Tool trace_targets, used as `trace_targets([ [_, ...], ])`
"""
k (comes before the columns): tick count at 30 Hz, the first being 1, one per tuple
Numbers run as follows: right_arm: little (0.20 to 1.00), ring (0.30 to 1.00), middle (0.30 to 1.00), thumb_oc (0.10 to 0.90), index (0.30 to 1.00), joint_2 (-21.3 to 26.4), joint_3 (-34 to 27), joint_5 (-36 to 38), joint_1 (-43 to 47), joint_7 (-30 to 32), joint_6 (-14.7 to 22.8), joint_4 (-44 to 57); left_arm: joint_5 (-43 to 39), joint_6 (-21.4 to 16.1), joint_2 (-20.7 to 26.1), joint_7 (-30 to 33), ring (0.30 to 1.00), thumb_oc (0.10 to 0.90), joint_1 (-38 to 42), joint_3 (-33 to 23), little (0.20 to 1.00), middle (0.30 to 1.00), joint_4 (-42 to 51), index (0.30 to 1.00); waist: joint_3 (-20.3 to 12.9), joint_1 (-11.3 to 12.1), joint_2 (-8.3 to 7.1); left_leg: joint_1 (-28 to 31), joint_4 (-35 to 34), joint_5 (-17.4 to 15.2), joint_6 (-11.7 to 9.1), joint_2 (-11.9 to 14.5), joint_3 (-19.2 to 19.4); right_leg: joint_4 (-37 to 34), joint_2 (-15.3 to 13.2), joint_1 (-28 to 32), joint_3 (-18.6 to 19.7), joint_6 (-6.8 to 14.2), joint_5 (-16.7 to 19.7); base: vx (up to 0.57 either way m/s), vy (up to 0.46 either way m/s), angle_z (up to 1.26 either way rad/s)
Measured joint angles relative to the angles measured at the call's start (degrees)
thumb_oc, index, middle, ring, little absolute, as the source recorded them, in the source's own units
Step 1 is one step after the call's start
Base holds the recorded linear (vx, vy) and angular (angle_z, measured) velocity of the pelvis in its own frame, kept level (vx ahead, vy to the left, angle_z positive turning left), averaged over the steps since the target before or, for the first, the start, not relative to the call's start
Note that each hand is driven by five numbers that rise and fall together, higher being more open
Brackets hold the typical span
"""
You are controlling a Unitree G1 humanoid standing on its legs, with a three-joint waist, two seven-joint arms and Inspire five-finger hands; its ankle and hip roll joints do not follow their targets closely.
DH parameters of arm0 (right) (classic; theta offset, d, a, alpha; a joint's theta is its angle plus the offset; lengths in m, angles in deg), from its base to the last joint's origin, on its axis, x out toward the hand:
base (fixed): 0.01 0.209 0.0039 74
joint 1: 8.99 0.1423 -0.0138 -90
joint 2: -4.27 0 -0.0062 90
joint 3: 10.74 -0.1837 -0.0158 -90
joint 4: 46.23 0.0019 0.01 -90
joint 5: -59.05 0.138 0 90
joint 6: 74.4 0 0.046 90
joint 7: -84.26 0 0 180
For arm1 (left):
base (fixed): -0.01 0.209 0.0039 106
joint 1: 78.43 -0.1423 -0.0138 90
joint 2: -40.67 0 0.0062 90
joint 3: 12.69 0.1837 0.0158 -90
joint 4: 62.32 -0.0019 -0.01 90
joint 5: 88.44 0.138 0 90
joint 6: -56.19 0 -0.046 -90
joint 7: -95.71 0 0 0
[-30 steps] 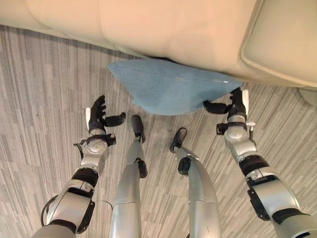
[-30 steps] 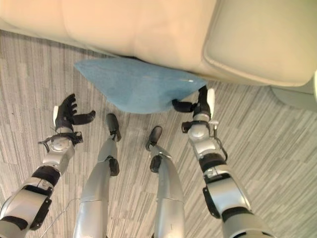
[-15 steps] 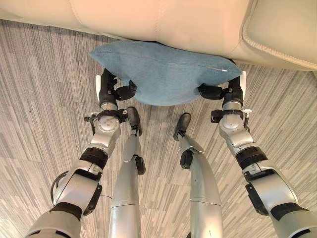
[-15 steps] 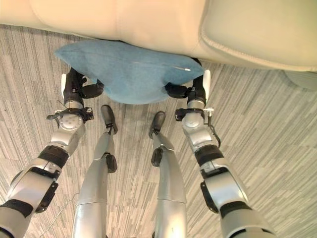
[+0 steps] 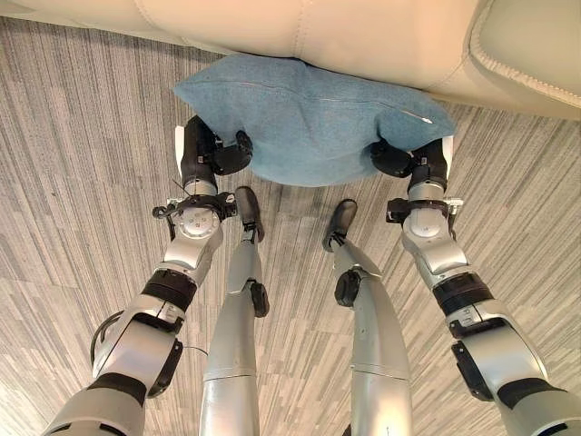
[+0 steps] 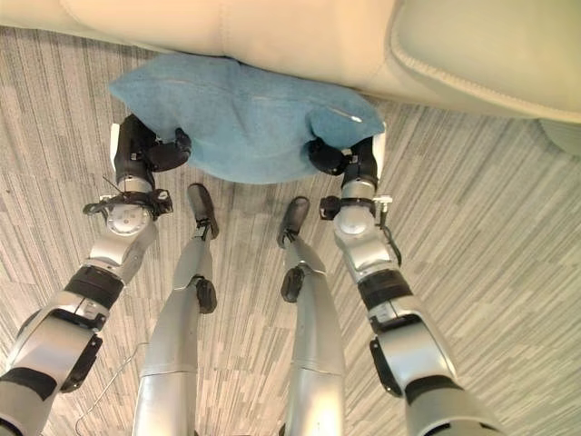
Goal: Pick up all the scattered cushions and arrange them neatly on the sofa.
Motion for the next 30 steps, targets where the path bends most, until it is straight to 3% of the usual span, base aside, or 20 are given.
trace_targets([
  [9,0.300,0.300,0.300,0.400,0.300,-1.1,-1.7,0.0,-8.6,-2.5,1.1,6.6,0.2,-0.1,-1.0,-0.1,0.300,0.400,-8.7,-3.7,0.300,0.300,6.7,0.300,-0.1,0.1,0.75,5.3,-0.1,0.0,0.0,0.0,-0.4,0.0,-0.1,5.5,-0.2,0.0,0.0,0.00,0.000,0.00],
  [15,0.300,0.300,0.300,0.400,0.300,-1.4,-3.2,0.4,-16.4,-4.0,2.3,11.9,0.2,-0.2,-2.7,-0.3,0.300,0.400,-16.7,-4.6,0.300,0.300,12.4,0.300,-1.8,-0.1,0.86,11.3,-1.1,0.5,-0.7,-0.1,-1.1,-0.3,-0.2,11.7,-1.1,0.0,0.0,-0.01,0.004,0.02],
  [17,0.300,0.300,0.300,0.400,0.300,-1.4,-3.1,0.4,-17.1,-4.6,2.2,12.4,0.2,0.0,-3.4,-0.5,0.300,0.400,-17.6,-5.6,0.300,0.300,13.3,0.300,-0.9,-0.2,0.79,13.6,-1.3,0.5,-0.7,-0.1,-1.1,-0.8,-0.2,14.3,-1.3,0.0,0.1,0.00,0.000,0.00],
  [21,0.300,0.300,0.300,0.400,0.300,-2.5,-2.0,0.2,-23.0,-5.5,2.9,14.5,0.2,-0.7,-5.1,-0.6,0.300,0.400,-24.0,-5.7,0.300,0.300,15.6,0.300,-3.1,-0.3,0.79,20.0,-3.5,0.8,-0.8,-0.3,-1.2,-2.4,0.1,20.5,-1.6,0.6,0.2,0.00,0.000,0.00],
  [24,0.300,0.300,0.300,0.400,0.300,-2.5,-2.1,0.1,-23.8,-5.5,3.0,14.6,0.2,-0.8,-5.2,-0.7,0.300,0.400,-24.4,-5.5,0.300,0.300,15.6,0.300,-4.1,-0.4,0.76,20.7,-3.7,0.6,-0.7,-0.4,-1.4,-3.2,0.0,21.4,-1.8,0.7,0.1,0.06,0.074,0.03],
  [25,0.300,0.300,0.300,0.400,0.300,-0.9,-1.5,0.1,-22.8,-5.9,2.2,15.2,0.4,0.0,-2.9,-1.3,0.300,0.400,-25.5,-6.2,0.300,0.300,18.7,0.300,3.5,-0.3,0.10,27.7,-1.3,-0.6,-0.8,-0.4,-1.4,-1.9,-0.4,29.6,-2.8,0.4,-0.2,0.02,0.008,0.07],
  [26,0.300,0.300,0.300,0.400,0.300,-0.9,-2.3,-0.1,-24.6,-6.8,1.9,15.5,0.5,0.5,-3.0,-2.5,0.300,0.400,-27.1,-7.0,0.300,0.300,19.5,0.300,7.1,0.6,-0.11,32.7,-1.0,-1.2,-0.6,-0.2,-1.3,-2.3,-0.5,34.9,-3.4,0.4,-0.3,0.11,0.039,0.10],
  [27,0.300,0.300,0.300,0.400,0.300,-1.9,-0.7,-0.4,-33.8,-7.8,1.7,15.6,0.6,0.0,-4.7,-3.0,0.300,0.400,-37.0,-4.5,0.300,0.300,20.0,0.300,-2.0,0.7,0.23,36.8,-5.2,-1.7,-1.3,-0.1,-1.7,-7.6,0.9,39.1,-4.2,1.9,-1.2,0.07,0.060,-0.03],
  [28,0.300,0.300,0.300,0.400,0.300,-2.0,0.2,-0.6,-36.1,-8.0,2.2,16.0,0.7,-0.8,-4.8,-2.9,0.300,0.400,-39.5,-3.3,0.300,0.300,19.9,0.300,-5.2,1.0,0.30,36.9,-6.0,-1.8,-1.5,-0.1,-1.4,-8.1,1.0,38.9,-4.2,2.0,-1.2,0.11,0.076,-0.05],
  [29,0.300,0.300,0.300,0.400,0.300,-1.6,0.0,-0.8,-37.9,-8.7,2.4,17.4,0.8,-1.3,-4.5,-3.6,0.300,0.400,-41.5,-4.5,0.300,0.300,20.7,0.300,-6.2,1.5,0.38,39.1,-5.8,-2.2,-1.7,-0.1,-0.8,-8.6,0.8,41.7,-4.4,2.1,-1.1,0.07,0.029,-0.11],
  [30,0.300,0.300,0.300,0.400,0.300,-2.5,-1.7,-1.4,-38.4,-9.8,2.2,18.0,0.9,-1.0,-5.4,-4.3,0.300,0.400,-42.3,-5.9,0.300,0.300,20.7,0.300,-4.7,1.6,0.56,43.5,-7.0,-2.1,-1.6,-0.1,-0.5,-10.1,1.3,46.3,-4.5,2.5,-0.4,0.13,0.039,-0.11],
])
